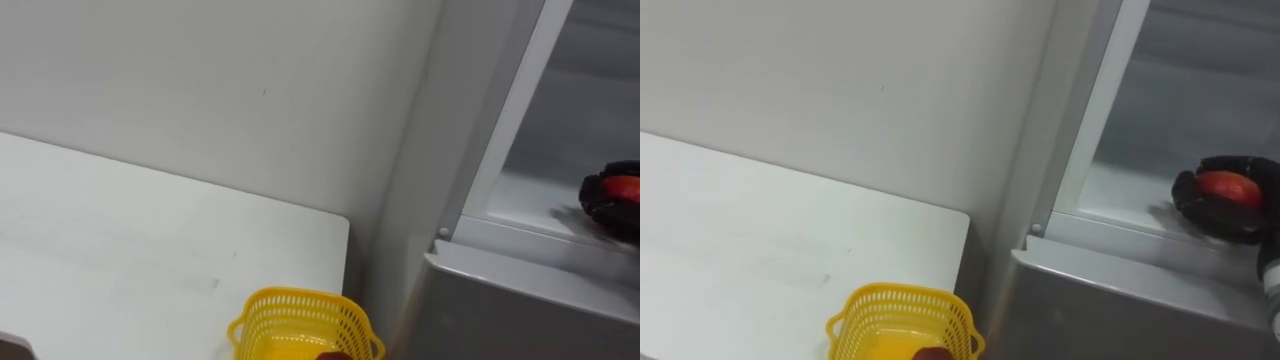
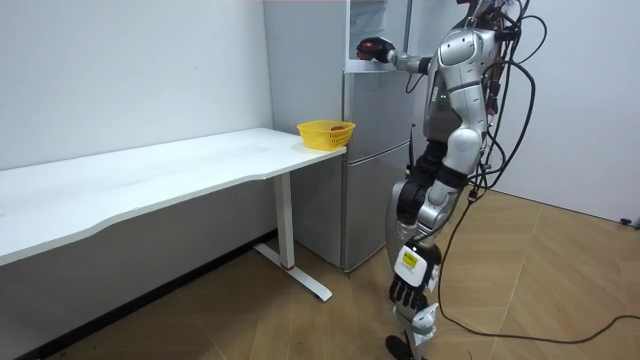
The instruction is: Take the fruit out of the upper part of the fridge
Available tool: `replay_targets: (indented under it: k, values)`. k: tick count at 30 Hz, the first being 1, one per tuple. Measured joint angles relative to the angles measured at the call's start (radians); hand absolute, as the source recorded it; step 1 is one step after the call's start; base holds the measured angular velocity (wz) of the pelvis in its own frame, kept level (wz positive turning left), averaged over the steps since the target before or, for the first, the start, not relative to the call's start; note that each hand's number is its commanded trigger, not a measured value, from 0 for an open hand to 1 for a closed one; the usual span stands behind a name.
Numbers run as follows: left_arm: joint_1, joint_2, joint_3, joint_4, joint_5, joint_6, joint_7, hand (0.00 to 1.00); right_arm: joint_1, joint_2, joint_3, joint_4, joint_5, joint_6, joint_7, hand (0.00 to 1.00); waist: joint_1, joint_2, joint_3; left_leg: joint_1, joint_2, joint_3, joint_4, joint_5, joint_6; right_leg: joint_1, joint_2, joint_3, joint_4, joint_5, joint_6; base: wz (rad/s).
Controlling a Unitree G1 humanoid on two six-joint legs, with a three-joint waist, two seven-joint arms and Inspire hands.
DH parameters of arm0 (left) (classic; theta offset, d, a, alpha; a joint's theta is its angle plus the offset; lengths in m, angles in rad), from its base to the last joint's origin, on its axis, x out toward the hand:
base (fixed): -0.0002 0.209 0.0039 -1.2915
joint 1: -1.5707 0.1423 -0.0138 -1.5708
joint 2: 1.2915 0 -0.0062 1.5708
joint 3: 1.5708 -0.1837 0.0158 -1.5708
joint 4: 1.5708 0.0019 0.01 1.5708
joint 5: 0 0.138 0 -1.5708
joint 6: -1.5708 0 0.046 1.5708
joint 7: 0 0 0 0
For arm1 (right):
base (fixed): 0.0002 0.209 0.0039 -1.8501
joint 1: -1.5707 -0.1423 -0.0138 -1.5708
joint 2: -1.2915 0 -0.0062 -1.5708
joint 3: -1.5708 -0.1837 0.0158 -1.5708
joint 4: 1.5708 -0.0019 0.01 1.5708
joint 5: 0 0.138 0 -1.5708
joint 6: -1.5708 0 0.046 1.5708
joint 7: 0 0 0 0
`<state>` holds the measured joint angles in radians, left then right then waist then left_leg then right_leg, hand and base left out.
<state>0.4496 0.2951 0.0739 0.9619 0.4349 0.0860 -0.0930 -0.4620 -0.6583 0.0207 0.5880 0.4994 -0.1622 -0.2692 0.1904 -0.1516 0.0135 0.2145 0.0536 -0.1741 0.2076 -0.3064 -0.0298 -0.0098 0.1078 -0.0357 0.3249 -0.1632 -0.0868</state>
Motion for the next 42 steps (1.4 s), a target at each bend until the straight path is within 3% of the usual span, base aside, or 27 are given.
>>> replay_targets:
  k: [14, 19, 21, 27, 33, 38, 42]
  values:
    - [-0.023, 0.002, 0.003, 0.000, -0.001, -0.013, 0.002, 0.00, 0.002, 0.000, 0.018, -0.064, 0.001, 0.012, -0.003, 1.00, -0.003, 0.003, -0.0021, 0.008, 0.000, 0.001, -0.004, 0.000, 0.001, 0.007, 0.001, 0.004, 0.002, -0.001, 0.000, 0.00]
    - [-0.026, 0.001, 0.006, 0.001, -0.001, -0.024, -0.001, 0.00, 0.024, 0.004, 0.029, -0.219, 0.007, 0.012, 0.041, 1.00, -0.016, 0.017, 0.0010, 0.015, 0.001, 0.027, -0.004, 0.001, 0.002, 0.011, 0.001, 0.009, 0.001, -0.001, 0.000, -0.04]
    - [-0.028, 0.001, 0.006, 0.000, -0.001, -0.026, 0.002, 0.00, 0.048, 0.004, 0.029, -0.300, 0.010, 0.012, 0.043, 1.00, -0.021, 0.024, -0.0019, 0.016, 0.001, 0.036, -0.006, 0.001, 0.002, 0.011, 0.000, 0.012, 0.002, -0.002, 0.001, -0.05]
    - [-0.030, -0.015, 0.023, 0.000, -0.008, -0.042, 0.006, 0.00, 0.105, 0.004, 0.023, -0.566, -0.006, 0.011, 0.050, 1.00, -0.069, 0.048, -0.0091, 0.026, 0.001, 0.041, -0.001, 0.000, 0.003, 0.026, 0.000, 0.013, -0.003, -0.003, 0.004, 0.02]
    - [-0.035, -0.046, 0.030, 0.001, -0.009, -0.050, 0.016, 0.00, 0.154, 0.009, -0.036, -0.725, 0.025, 0.010, 0.065, 1.00, -0.093, 0.066, -0.0070, 0.042, 0.002, 0.086, -0.009, -0.004, 0.008, 0.023, 0.008, 0.049, 0.002, -0.003, 0.009, -0.16]
    - [-0.043, -0.053, 0.038, 0.014, -0.011, -0.054, 0.037, 0.00, 0.225, 0.075, -0.084, -0.865, -0.003, 0.010, 0.064, 1.00, -0.111, 0.075, -0.0104, 0.041, 0.005, 0.110, -0.010, -0.004, 0.009, 0.012, 0.016, 0.066, 0.005, 0.005, 0.006, -0.16]
    - [-0.055, -0.063, 0.041, 0.024, -0.012, -0.085, 0.072, 0.00, 0.262, 0.090, -0.087, -0.960, -0.005, 0.009, 0.062, 1.00, -0.124, 0.091, -0.0104, 0.042, 0.005, 0.118, -0.012, -0.005, 0.010, 0.008, 0.015, 0.067, 0.005, 0.007, 0.006, -0.05]
